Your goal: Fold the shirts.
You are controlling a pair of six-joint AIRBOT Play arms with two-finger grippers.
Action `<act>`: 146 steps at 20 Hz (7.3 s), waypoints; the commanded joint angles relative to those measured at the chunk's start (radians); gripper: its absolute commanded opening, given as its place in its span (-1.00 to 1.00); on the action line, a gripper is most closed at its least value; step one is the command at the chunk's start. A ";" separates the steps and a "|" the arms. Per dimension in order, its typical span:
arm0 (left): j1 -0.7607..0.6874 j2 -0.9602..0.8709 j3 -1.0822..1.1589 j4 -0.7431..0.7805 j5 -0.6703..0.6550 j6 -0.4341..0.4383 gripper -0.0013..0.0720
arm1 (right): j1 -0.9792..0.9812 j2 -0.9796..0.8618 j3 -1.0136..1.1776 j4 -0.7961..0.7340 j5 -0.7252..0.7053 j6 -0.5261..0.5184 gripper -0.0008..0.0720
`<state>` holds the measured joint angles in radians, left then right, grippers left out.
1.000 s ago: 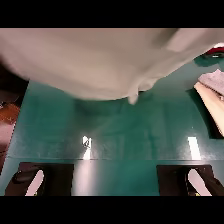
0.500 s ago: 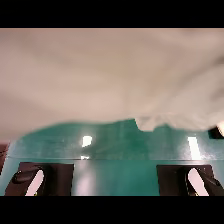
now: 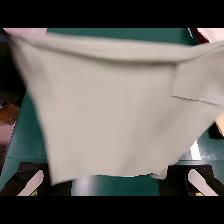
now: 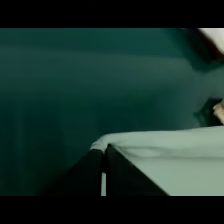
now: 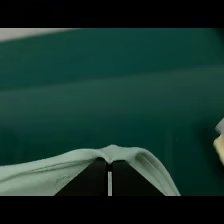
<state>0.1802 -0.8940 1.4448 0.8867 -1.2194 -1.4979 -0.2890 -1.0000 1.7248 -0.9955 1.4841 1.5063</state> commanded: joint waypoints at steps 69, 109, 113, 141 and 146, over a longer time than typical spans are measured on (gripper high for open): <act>-0.024 -0.223 -0.872 0.015 0.047 0.326 -0.90 | -0.190 0.006 -0.982 -0.056 -0.018 -0.180 -0.07; -0.049 0.066 -0.737 0.079 -0.067 0.188 -0.90 | 0.092 0.220 -0.806 -0.287 0.022 -0.064 -0.93; -0.136 -0.112 -0.667 0.079 0.107 0.188 -0.90 | 0.217 -0.016 -0.656 -0.290 -0.037 -0.064 -0.93; -0.137 -0.540 -0.155 -0.125 0.123 0.171 -0.90 | -0.059 -0.611 -0.300 0.080 0.019 -0.208 0.99; -0.137 -0.540 -0.155 -0.127 0.073 0.169 -0.90 | -0.133 -0.679 -0.438 0.089 0.016 -0.304 0.93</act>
<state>0.0433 -1.4334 1.2873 0.7650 -1.0981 -1.3300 -0.3813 -1.6466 1.3560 -0.9169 1.4929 1.2697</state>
